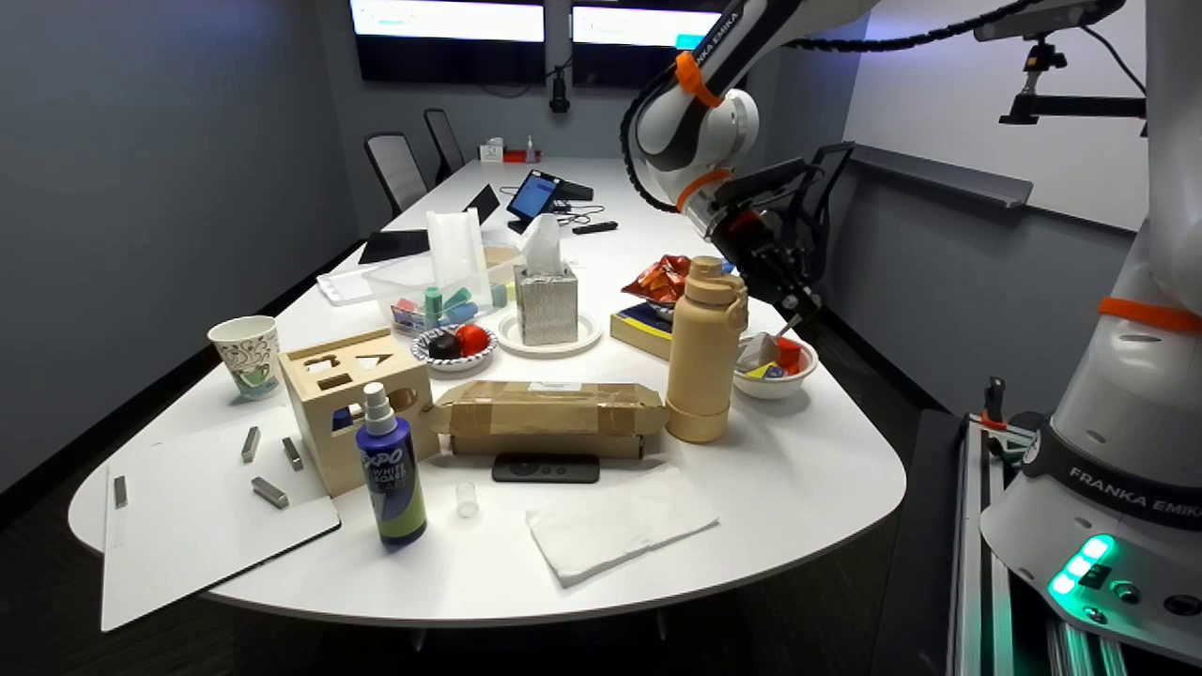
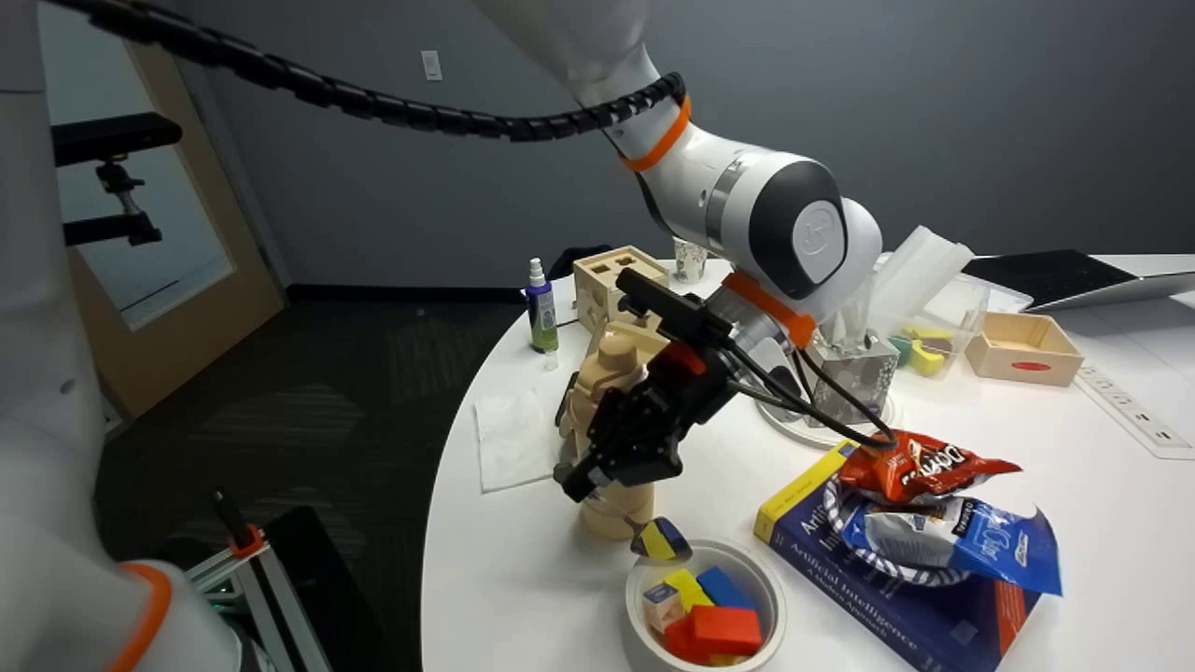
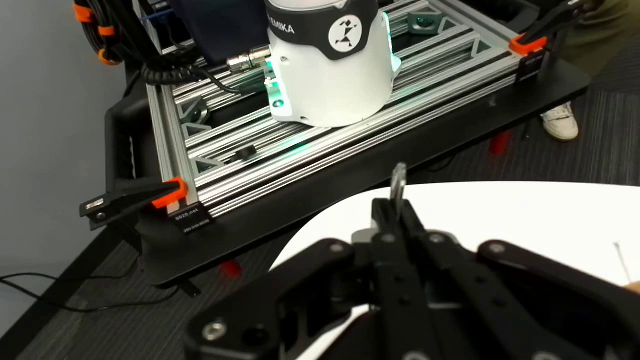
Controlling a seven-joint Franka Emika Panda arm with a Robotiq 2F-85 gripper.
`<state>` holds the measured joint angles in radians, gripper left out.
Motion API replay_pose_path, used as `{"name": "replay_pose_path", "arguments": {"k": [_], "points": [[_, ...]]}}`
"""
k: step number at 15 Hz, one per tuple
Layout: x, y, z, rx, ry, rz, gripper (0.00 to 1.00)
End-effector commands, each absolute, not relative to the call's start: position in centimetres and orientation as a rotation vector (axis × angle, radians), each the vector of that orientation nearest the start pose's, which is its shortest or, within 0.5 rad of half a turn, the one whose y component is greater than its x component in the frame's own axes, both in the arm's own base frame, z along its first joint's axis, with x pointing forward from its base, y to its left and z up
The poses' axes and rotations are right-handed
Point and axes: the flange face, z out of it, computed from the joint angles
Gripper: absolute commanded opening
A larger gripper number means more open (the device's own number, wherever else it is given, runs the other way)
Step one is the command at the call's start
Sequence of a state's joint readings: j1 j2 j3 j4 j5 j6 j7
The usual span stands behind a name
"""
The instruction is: Use the spoon to stir in the white bowl
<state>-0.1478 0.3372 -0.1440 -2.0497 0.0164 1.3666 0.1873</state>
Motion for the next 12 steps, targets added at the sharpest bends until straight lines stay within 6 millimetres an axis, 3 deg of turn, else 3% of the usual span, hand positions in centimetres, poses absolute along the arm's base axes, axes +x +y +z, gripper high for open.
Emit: {"name": "replay_pose_path", "arguments": {"k": [1, 7, 12], "points": [[44.8, -14.4, 26.4, -2.664, 0.787, 1.444, 0.01], [44.1, -15.4, 26.2, -2.666, 1.025, 1.592, 0.01], [43.0, -14.5, 25.7, -2.607, 0.930, 1.812, 0.01]]}}
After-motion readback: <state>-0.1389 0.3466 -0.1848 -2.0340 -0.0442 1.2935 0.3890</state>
